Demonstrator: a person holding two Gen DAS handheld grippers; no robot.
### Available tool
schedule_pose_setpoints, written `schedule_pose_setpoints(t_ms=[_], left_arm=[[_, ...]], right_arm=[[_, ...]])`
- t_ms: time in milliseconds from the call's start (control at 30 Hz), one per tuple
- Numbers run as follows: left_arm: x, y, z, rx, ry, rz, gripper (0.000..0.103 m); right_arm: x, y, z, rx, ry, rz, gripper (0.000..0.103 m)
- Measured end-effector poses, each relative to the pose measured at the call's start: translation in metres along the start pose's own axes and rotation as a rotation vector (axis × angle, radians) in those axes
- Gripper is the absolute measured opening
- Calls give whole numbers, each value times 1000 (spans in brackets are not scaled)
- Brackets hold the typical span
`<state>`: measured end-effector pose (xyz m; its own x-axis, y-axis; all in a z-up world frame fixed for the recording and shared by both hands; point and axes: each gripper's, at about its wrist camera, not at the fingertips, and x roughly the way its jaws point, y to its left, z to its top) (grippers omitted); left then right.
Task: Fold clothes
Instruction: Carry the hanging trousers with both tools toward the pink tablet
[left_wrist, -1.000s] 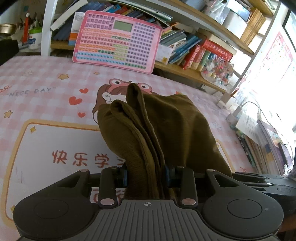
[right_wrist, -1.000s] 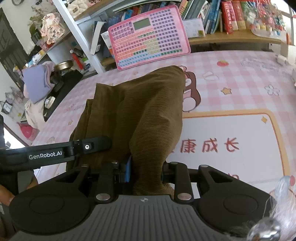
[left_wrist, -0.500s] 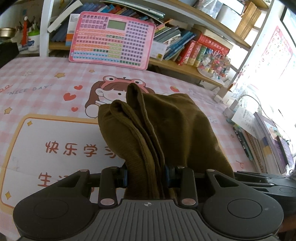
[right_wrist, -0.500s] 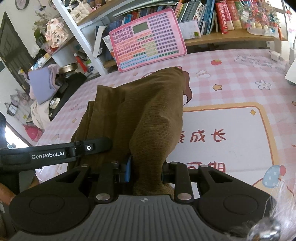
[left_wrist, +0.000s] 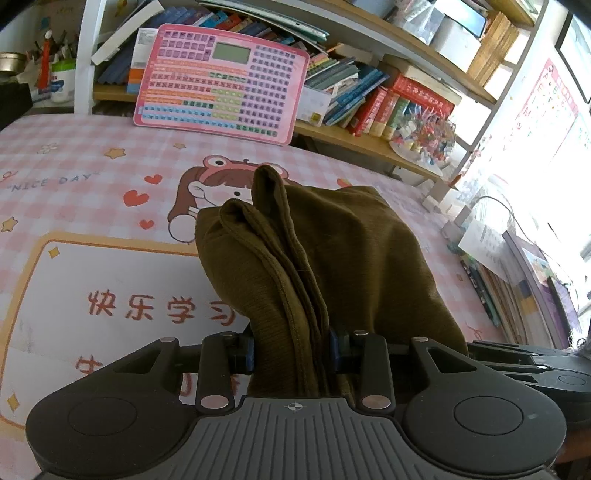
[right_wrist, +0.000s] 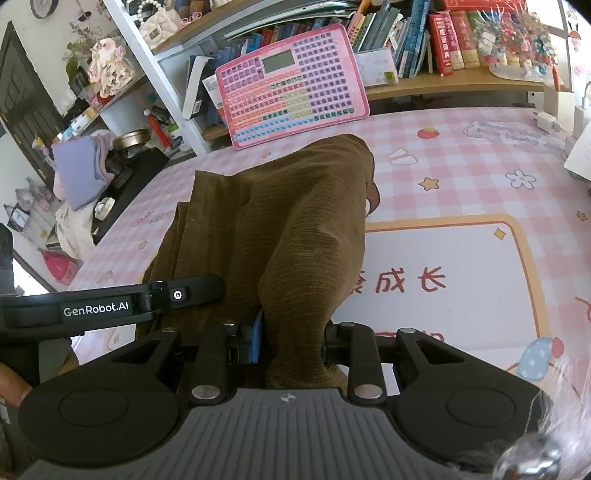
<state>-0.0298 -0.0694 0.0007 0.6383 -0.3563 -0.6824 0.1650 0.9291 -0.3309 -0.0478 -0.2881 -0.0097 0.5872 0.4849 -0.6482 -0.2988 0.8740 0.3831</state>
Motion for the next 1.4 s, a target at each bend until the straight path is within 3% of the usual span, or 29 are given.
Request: schedule_pose_setpoints(t_ms=[700, 967, 1200, 1400], left_arm=[[-4, 127, 58, 24, 28, -64, 33], [-2, 178, 80, -20, 46, -84, 33], [13, 203, 121, -21, 5, -97, 33], [50, 219, 157, -9, -19, -103, 33]], right_arm=[[87, 99, 29, 12, -17, -63, 26], [125, 131, 38, 24, 2, -74, 26], [157, 142, 70, 19, -37, -70, 26], [193, 135, 107, 20, -79, -78, 26]])
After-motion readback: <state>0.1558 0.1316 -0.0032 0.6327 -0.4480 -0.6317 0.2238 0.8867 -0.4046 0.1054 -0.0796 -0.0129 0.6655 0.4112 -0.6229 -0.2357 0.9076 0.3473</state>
